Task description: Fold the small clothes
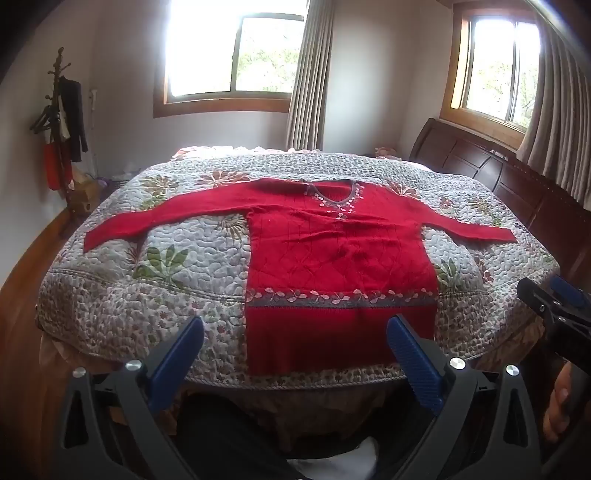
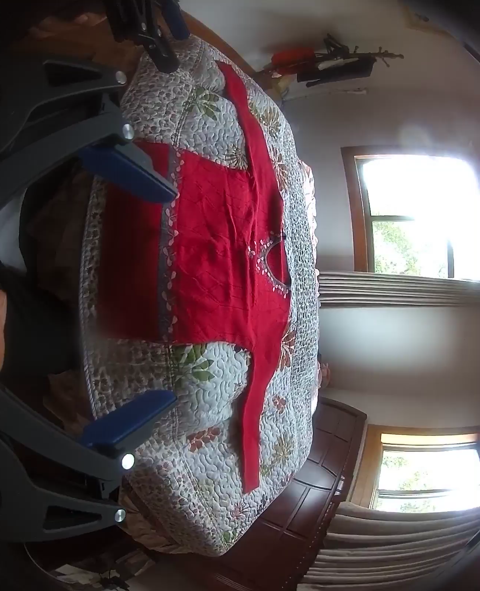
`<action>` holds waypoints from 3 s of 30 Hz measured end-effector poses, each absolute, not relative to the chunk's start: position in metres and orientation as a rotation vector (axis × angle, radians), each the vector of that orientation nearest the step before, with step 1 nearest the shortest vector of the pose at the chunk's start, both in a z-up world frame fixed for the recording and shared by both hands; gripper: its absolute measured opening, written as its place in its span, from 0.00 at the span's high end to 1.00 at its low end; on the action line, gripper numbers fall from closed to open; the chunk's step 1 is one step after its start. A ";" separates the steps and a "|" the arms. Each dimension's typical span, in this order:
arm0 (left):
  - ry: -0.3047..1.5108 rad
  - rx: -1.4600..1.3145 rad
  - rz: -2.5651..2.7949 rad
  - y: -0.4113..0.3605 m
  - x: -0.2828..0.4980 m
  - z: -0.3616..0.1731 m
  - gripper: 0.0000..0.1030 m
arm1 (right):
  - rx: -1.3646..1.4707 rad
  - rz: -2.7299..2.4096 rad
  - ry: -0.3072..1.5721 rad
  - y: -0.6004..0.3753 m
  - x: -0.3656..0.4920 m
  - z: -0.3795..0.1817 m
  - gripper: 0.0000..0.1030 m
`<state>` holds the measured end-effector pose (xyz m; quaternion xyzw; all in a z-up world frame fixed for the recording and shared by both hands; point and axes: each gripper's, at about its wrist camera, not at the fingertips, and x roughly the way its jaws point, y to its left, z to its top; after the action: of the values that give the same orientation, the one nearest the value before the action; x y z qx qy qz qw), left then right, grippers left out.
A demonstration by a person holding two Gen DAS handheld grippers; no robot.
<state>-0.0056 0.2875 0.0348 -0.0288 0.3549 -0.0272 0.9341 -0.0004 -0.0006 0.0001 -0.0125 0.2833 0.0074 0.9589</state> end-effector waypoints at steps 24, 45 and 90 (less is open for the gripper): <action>0.729 -0.057 -0.053 0.287 0.001 0.034 0.04 | -0.044 0.011 0.580 -0.002 0.007 -0.002 0.02; 0.734 -0.051 -0.052 0.286 0.005 0.033 0.04 | -0.047 0.008 0.583 -0.004 0.009 0.001 0.02; 0.795 -0.057 -0.103 0.279 0.031 0.014 0.04 | -0.057 0.005 0.625 -0.008 0.033 -0.016 0.03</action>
<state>0.0315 0.2787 0.0136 -0.0278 0.3869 -0.0502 0.9203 0.0331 -0.0081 -0.0164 -0.0282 0.3074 0.0025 0.9512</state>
